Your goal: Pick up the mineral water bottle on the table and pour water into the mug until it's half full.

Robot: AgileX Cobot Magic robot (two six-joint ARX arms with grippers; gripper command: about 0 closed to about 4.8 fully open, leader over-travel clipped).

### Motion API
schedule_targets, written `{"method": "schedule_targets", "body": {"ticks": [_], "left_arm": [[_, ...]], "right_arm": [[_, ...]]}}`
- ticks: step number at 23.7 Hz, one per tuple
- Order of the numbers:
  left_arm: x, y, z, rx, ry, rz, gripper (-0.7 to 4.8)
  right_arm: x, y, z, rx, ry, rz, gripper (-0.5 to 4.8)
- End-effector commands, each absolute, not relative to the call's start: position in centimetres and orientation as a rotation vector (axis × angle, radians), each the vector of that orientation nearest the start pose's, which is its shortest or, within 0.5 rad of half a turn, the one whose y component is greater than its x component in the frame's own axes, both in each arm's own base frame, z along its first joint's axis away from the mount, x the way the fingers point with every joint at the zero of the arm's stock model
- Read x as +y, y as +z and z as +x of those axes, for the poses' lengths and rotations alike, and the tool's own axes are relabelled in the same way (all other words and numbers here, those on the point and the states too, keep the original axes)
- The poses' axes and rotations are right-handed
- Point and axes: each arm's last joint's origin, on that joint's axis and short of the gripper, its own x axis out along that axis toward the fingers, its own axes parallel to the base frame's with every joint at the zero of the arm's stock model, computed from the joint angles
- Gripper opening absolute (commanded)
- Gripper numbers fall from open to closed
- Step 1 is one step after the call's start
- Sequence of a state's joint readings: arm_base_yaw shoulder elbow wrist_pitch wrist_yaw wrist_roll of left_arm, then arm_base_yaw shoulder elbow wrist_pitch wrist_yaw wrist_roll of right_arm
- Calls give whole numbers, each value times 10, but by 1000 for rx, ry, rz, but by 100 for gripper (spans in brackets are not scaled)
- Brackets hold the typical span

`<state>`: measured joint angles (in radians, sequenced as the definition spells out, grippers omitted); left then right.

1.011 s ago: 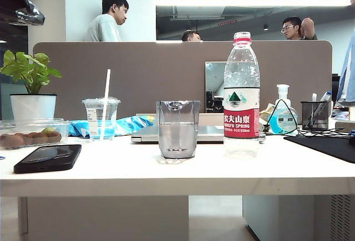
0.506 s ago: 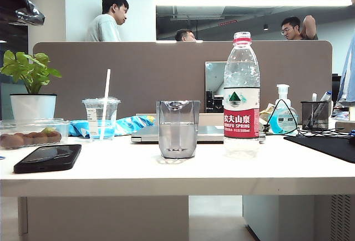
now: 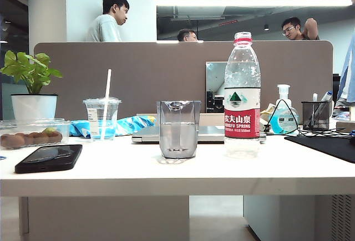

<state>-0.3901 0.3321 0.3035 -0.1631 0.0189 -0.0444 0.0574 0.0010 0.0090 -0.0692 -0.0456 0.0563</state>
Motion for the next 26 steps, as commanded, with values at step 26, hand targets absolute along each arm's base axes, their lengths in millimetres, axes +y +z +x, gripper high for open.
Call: {"method": "schedule_targets", "body": {"ticks": [26], "left_arm": [[0, 161, 97, 50, -32, -46, -4]], "right_arm": [[7, 158, 97, 59, 99, 58, 25]]}}
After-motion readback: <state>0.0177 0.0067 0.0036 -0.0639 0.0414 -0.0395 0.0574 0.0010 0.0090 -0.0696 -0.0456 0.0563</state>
